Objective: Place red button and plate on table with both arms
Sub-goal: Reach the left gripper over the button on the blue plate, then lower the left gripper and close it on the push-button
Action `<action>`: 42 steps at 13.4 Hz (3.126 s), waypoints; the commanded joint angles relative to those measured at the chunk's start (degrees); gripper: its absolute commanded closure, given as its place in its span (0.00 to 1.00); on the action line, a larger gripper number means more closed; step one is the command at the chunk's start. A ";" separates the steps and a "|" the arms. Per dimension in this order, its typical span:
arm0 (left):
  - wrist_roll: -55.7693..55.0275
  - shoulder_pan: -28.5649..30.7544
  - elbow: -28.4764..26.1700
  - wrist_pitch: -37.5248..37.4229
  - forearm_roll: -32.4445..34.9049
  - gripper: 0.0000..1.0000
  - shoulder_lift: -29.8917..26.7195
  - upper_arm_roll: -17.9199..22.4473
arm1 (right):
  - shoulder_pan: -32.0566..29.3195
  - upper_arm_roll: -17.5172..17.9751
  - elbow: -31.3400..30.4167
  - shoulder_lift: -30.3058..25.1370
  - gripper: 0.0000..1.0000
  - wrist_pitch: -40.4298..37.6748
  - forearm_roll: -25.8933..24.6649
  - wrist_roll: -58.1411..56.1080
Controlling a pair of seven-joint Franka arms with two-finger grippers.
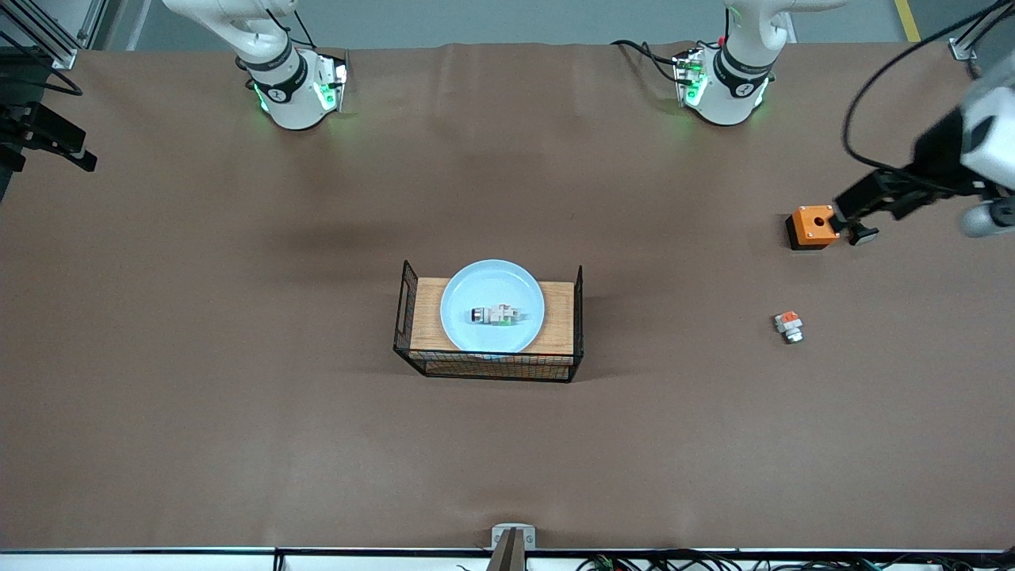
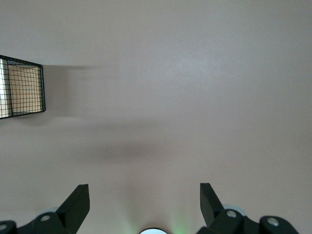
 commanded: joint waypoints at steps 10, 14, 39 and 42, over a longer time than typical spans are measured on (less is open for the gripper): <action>-57.52 -15.58 3.50 16.67 5.88 0.00 16.72 -14.44 | 0.03 -0.26 -0.37 -0.79 0.00 -0.27 0.13 -0.79; -78.87 -19.72 12.01 21.06 5.89 0.00 27.96 -14.44 | 0.03 -0.35 -0.46 -0.79 0.00 -0.36 -0.05 -0.79; -104.41 -25.88 13.87 37.77 6.24 0.00 41.96 -8.03 | -0.15 -0.17 1.30 1.22 0.00 -0.35 -2.60 -0.53; -104.50 -27.72 13.87 38.04 6.33 0.04 42.40 -6.10 | -0.24 -0.35 1.47 4.83 0.00 0.34 -2.86 -0.71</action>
